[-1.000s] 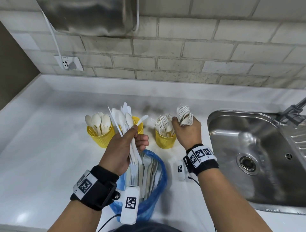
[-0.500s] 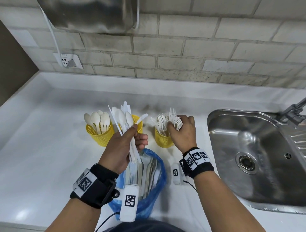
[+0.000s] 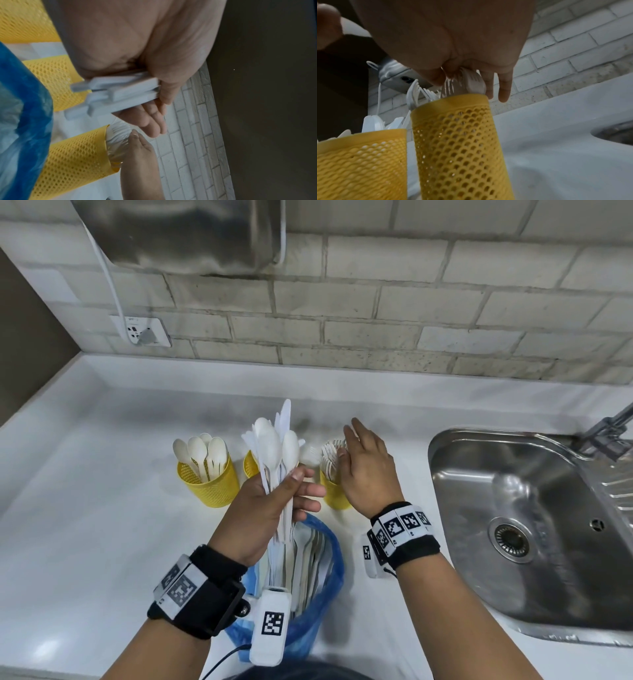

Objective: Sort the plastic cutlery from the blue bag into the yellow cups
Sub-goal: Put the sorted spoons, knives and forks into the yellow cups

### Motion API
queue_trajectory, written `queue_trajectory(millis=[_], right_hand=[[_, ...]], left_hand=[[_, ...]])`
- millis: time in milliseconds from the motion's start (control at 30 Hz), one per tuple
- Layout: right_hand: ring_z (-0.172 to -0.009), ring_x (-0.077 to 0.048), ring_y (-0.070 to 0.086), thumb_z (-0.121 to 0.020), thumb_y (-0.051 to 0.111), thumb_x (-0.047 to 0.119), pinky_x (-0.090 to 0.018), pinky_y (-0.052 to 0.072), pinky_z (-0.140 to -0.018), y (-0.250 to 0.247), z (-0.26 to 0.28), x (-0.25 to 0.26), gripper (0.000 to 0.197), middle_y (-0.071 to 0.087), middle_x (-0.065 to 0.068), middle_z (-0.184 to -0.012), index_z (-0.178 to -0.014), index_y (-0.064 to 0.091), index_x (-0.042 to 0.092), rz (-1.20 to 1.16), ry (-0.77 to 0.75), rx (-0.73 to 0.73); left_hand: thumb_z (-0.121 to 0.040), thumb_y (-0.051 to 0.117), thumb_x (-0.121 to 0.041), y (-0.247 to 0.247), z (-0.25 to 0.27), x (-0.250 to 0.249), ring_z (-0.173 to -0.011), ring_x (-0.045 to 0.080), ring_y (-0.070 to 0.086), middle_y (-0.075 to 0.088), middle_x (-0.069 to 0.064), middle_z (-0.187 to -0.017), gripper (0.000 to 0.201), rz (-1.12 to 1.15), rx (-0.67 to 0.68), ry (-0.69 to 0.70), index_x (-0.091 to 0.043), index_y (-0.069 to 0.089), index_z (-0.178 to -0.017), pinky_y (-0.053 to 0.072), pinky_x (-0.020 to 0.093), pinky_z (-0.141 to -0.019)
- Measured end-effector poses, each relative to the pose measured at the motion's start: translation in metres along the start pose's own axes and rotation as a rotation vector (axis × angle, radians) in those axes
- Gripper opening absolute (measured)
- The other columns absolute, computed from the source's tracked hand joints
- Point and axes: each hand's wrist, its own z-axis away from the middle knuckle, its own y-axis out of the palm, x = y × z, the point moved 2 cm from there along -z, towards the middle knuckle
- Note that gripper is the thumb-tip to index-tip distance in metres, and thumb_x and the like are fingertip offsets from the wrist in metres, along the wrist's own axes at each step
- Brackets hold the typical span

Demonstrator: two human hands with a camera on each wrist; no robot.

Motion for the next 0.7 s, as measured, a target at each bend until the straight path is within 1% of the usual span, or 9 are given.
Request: queue_trajectory(millis=[133,233,300,367,467,533,600,667,700], right_hand=[[-0.156,-0.032,0.009,-0.108,0.032,0.04,-0.053,0.02,-0.121,-0.009,0.0,0.006,0.058,0.009,-0.001,-0.172,-0.161,0.024,0.018,0.074,0.051,0.125],[-0.157,-0.029,0.005,-0.108,0.035,0.041,-0.052,0.015,-0.123,-0.024,0.003,0.019,0.06,0.008,-0.002,-0.172,-0.162,0.022,0.019,-0.027,0.047,0.109],[-0.155,-0.028,0.013,-0.107,0.04,0.037,-0.047,0.018,-0.125,-0.036,0.005,0.03,0.056,0.019,-0.003,-0.169,-0.159,0.033,0.018,-0.175,0.009,0.031],[-0.149,-0.024,0.028,-0.105,0.046,0.036,-0.039,0.025,-0.123,-0.048,0.007,0.041,0.048,0.037,-0.002,-0.16,-0.149,0.051,0.018,-0.403,-0.043,-0.048],[-0.124,-0.01,0.058,-0.101,0.055,0.03,-0.028,0.046,-0.105,-0.069,0.012,0.054,0.032,0.062,0.001,-0.13,-0.125,0.072,0.017,-0.668,-0.152,-0.101],[-0.109,-0.013,0.068,-0.101,0.06,0.019,-0.029,0.054,-0.094,-0.081,0.016,0.063,0.022,0.071,-0.001,-0.116,-0.117,0.074,0.012,-0.805,-0.199,-0.045],[-0.1,-0.023,0.072,-0.1,0.062,0.014,-0.038,0.058,-0.092,-0.089,0.017,0.069,0.018,0.075,-0.004,-0.107,-0.113,0.073,0.007,-0.925,-0.231,-0.004],[-0.089,-0.023,0.07,-0.098,0.064,0.011,-0.041,0.058,-0.086,-0.091,0.017,0.074,0.012,0.074,-0.004,-0.097,-0.106,0.071,0.005,-1.011,-0.253,0.01],[-0.084,-0.021,0.067,-0.098,0.065,0.009,-0.037,0.057,-0.081,-0.092,0.016,0.075,0.007,0.072,-0.005,-0.093,-0.102,0.07,0.005,-1.036,-0.253,0.013]], left_hand=[[-0.093,0.057,-0.036,0.001,0.003,-0.003,-0.079,0.021,0.07,0.077,0.014,-0.098,0.033,-0.019,0.046,0.063,-0.015,0.07,-0.115,0.054,0.025,-0.067],[-0.093,0.057,-0.035,0.002,0.005,-0.005,-0.08,0.022,0.07,0.076,0.014,-0.097,0.032,-0.014,0.076,0.094,-0.016,0.07,-0.116,0.054,0.027,-0.069],[-0.094,0.057,-0.033,0.003,0.006,-0.005,-0.08,0.023,0.07,0.076,0.015,-0.097,0.031,-0.008,0.107,0.105,-0.017,0.07,-0.117,0.054,0.029,-0.071],[-0.096,0.056,-0.031,0.004,0.007,-0.005,-0.082,0.025,0.071,0.076,0.016,-0.098,0.031,-0.019,0.136,0.107,-0.016,0.069,-0.119,0.053,0.031,-0.072],[-0.096,0.056,-0.031,0.007,0.008,-0.004,-0.082,0.026,0.072,0.076,0.018,-0.099,0.032,-0.028,0.167,0.109,-0.016,0.068,-0.121,0.054,0.03,-0.071],[-0.096,0.058,-0.031,0.007,0.008,-0.005,-0.082,0.027,0.072,0.076,0.019,-0.1,0.03,-0.03,0.183,0.114,-0.017,0.069,-0.119,0.054,0.029,-0.07],[-0.097,0.06,-0.034,0.007,0.01,-0.005,-0.082,0.029,0.072,0.076,0.02,-0.1,0.027,-0.028,0.214,0.114,-0.021,0.072,-0.117,0.054,0.029,-0.069],[-0.098,0.058,-0.031,0.008,0.012,-0.004,-0.081,0.03,0.071,0.076,0.021,-0.1,0.025,-0.026,0.247,0.105,-0.022,0.074,-0.115,0.054,0.029,-0.068],[-0.098,0.056,-0.028,0.009,0.013,-0.004,-0.08,0.029,0.071,0.076,0.021,-0.1,0.025,-0.027,0.259,0.099,-0.021,0.074,-0.115,0.053,0.028,-0.067]])
